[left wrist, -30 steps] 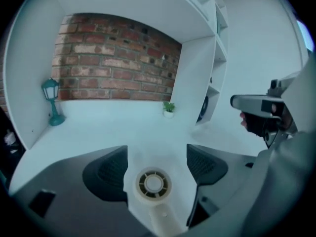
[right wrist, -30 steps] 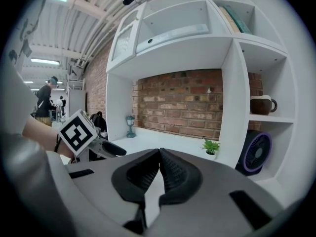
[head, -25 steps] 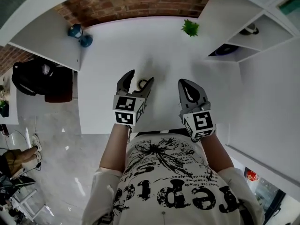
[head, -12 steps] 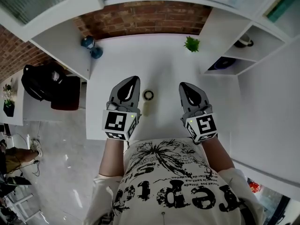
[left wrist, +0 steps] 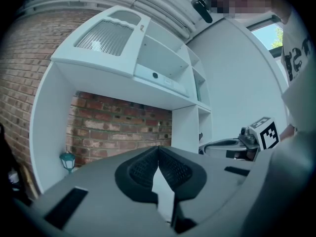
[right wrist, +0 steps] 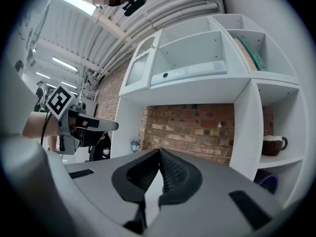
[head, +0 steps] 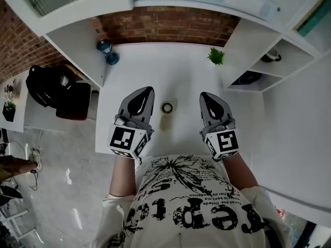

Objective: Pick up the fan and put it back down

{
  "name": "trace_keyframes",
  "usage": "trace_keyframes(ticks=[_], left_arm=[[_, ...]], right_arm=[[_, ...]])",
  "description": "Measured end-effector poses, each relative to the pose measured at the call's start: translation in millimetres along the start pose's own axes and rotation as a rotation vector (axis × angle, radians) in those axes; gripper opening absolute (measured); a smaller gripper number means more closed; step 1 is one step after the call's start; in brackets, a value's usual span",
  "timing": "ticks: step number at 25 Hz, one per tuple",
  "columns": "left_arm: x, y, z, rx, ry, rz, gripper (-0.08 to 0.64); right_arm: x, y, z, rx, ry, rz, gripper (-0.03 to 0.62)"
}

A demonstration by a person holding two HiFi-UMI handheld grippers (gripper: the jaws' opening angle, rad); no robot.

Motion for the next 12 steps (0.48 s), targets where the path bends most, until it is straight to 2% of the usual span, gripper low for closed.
trace_keyframes(ticks=[7,12], left_arm=[[-6.6,8.3,-2.7,-0.004,0.005,0.022,0.015],[-6.0,4.6,-5.4,0.002,0.020,-0.005,0.014]], right_arm=[[1.3,7.5,-4.4,-0.009,0.017,0.012,0.012],[2.5,8.8,-4.1,-0.017,0.020,0.011,0.012]])
Point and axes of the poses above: the fingertips, and each gripper's own axes: x forward along the fingers, y to its left, z out of its top, the point moved 2 cm from there along -x, backward along the fingers, and after that the axes turned 11 degrees about x, right-handed, at the moved point
